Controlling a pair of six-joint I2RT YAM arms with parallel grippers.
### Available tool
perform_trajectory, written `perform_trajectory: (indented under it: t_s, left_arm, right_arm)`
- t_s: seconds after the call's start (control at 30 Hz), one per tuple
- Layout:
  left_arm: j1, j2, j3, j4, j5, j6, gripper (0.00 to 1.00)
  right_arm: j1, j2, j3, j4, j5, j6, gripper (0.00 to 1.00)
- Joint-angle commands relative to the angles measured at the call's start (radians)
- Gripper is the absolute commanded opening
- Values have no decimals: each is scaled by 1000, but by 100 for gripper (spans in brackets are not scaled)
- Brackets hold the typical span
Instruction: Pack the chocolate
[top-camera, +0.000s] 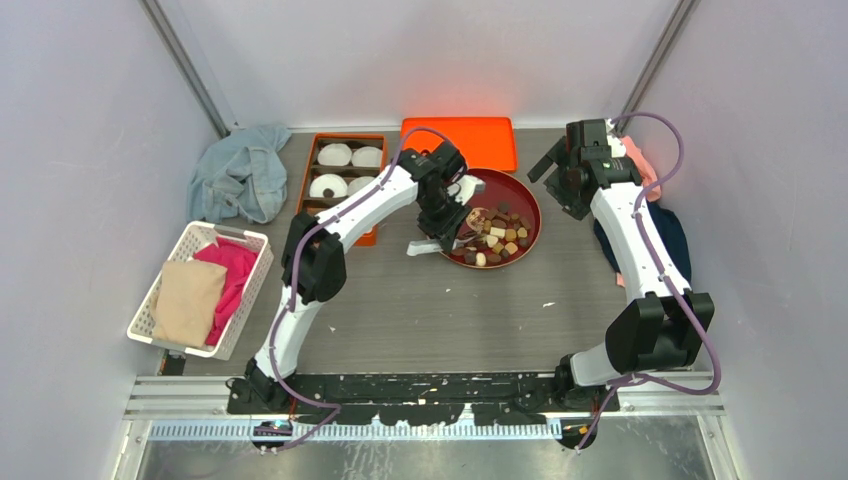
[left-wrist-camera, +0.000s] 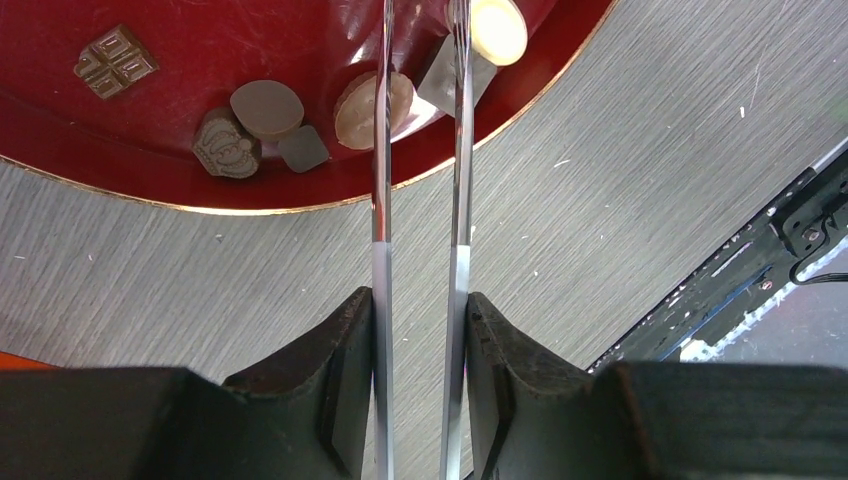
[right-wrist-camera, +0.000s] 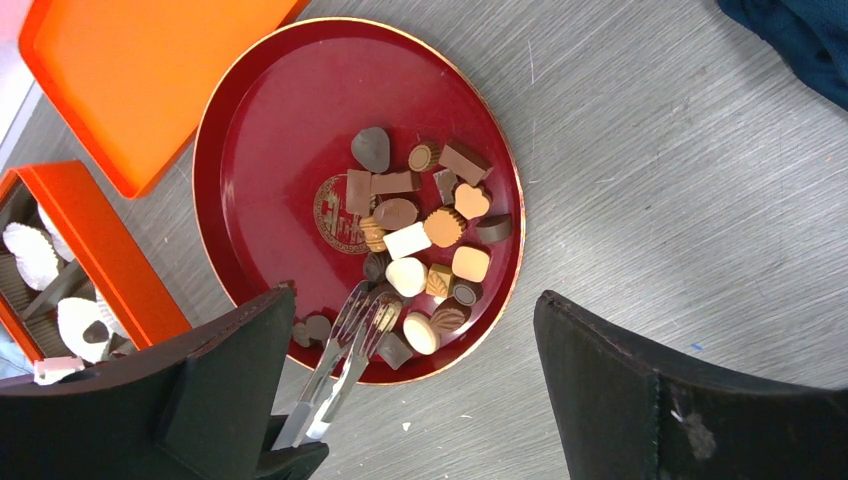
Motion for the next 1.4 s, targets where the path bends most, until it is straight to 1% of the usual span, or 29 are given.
perform_trajectory:
  t_s: [0.0,0.07,0.1,0.3,0.6,0.87,1.17,1.37]
  left_arm:
    - [-2,-66,-9,31,12,-9,8]
    - [1,-82,-21,35,8,-11,1]
    - [4,-93,-27,39,6,-13,0]
    - [25,-128,-41,59,17,-35,0]
    - [72,-178,-85,113,79,-76,0]
    - [100,-202,-78,116,85,-89,0]
    - [181,-277,-70,130,111,-104,0]
    - [283,-321,-75,119,70,-120,0]
  right_arm:
    - [-1,1,45,19,7,-12,95]
    - [-1,3,44,18,7,-11,95]
    - [-2,2,43,19,7,-11,95]
    - [-2,-2,40,19,7,-10,95]
    - [-1,-9,21,25,3,-5,95]
    - [-2,-12,20,33,0,-4,95]
    - [-1,-5,24,33,5,-8,95]
    - [-2,8,38,34,3,-9,95]
